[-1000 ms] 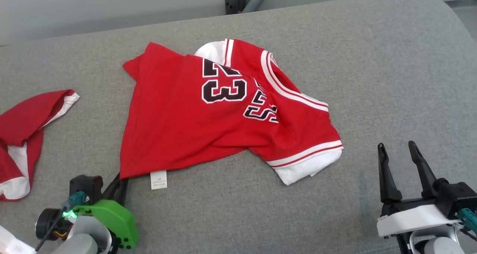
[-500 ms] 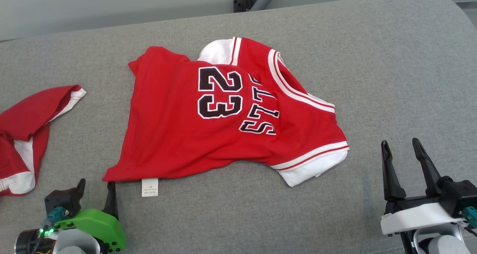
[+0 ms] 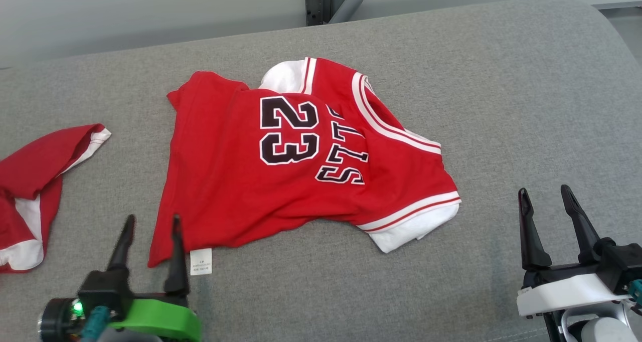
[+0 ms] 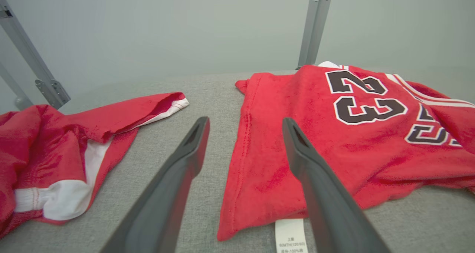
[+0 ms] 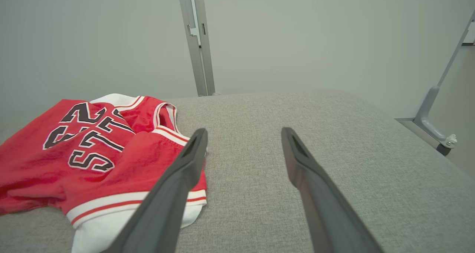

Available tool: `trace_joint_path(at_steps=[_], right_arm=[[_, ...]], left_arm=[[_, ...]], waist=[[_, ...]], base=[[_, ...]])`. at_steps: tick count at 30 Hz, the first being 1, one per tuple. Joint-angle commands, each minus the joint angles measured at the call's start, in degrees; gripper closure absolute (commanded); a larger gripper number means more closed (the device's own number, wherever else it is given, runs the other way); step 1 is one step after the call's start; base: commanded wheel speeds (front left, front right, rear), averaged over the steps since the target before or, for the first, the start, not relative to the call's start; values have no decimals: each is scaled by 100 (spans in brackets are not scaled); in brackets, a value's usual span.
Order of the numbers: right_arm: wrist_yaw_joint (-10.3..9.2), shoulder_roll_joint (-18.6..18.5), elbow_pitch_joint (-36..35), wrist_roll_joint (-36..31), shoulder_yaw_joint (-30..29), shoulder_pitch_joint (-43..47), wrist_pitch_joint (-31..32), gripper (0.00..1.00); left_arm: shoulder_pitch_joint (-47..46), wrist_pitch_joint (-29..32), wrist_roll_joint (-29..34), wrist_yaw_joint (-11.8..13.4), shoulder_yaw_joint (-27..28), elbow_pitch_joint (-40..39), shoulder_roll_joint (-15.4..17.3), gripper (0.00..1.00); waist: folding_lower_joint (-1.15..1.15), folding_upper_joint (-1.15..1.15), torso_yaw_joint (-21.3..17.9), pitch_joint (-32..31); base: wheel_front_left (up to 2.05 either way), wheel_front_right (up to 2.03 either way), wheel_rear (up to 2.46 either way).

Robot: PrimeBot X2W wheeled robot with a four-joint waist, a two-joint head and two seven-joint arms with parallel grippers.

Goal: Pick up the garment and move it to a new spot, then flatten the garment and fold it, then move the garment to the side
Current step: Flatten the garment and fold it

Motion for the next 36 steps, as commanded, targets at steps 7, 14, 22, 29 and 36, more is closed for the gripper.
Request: trace_joint_path(at_steps=[7,14,22,29,36], right_arm=[[1,35,35,33,68,-63,-2,0],[1,111,69,62,123,-104,-3,0],[1,181,94,136,158,-161,-3,0],[1,212,110,195,158,-147,-2,0],[1,224,110,217,122,-131,-2,0]], left_arm=[[-966,768,721,-885,-1553,-109,-576,0],[-1801,1291,1033,-1674,-2565,765,-1329,0],[-2383,1345,1216,-2107,-3009,2146,-1919,0],[-2734,1205,1347,-2011,-3044,3200,-2119,0],[-3027,1054,1375,-1948,-2954,3907,-2085,0]], waist=[[0,0,-373,12],[0,0,-826,85],[0,0,-1300,230],[0,0,-1474,285],[0,0,-1473,299]], base=[[0,0,0],[0,0,0],[0,0,0],[0,0,0],[0,0,0]])
